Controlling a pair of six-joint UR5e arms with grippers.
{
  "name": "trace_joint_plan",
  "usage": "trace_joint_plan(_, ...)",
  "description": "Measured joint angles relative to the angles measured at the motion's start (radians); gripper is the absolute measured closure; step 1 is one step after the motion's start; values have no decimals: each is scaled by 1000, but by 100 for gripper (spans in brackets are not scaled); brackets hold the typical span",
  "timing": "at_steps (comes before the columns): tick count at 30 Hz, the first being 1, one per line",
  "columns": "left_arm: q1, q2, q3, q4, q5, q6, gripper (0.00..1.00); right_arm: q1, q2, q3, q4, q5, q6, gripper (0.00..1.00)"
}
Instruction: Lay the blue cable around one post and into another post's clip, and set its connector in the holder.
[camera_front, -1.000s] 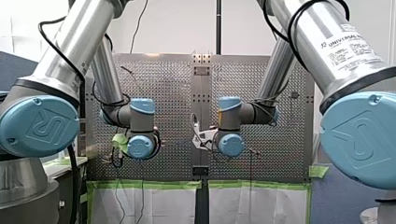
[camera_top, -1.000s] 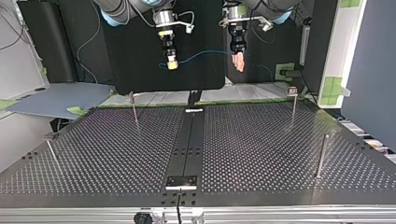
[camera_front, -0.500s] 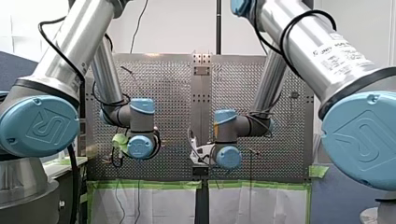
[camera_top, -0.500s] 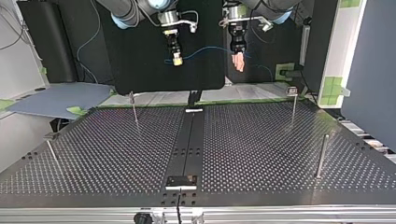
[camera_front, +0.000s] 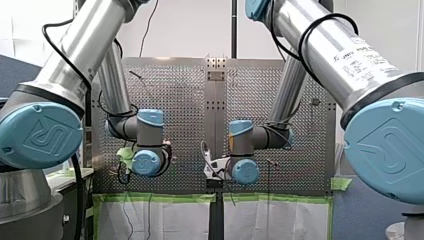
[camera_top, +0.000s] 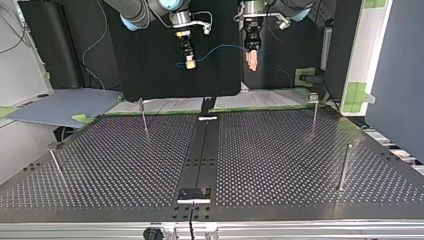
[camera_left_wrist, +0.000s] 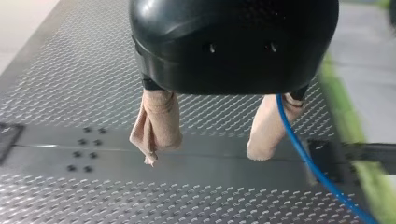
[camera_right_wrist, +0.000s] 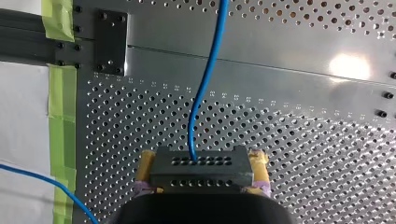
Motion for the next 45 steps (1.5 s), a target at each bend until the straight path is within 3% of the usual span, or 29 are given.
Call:
trace_joint_plan(7, -5, -42, -14, 4, 12, 1, 0, 0, 0, 0, 0, 0, 0, 100)
trace_joint_plan(22, -6, -33, -8, -7, 22, -4, 0, -5, -5, -6, 6, 6, 6, 100)
trace_joint_plan(27, -12, 6, 0, -47, 26, -31, 0, -35, -42, -40, 42, 42, 42, 100)
trace_joint_plan(32, -13, 54, 0, -94, -1, -43, 0, -42, -85, -52, 85, 75, 86, 100)
trace_joint_plan(37, -4, 101, 3, -142, -39, -64, 0, -49, -127, -57, 127, 56, 127, 100)
trace_joint_plan(45, 7, 172, 41, -213, -53, -106, 0, -52, -196, -98, 196, 31, 196, 100)
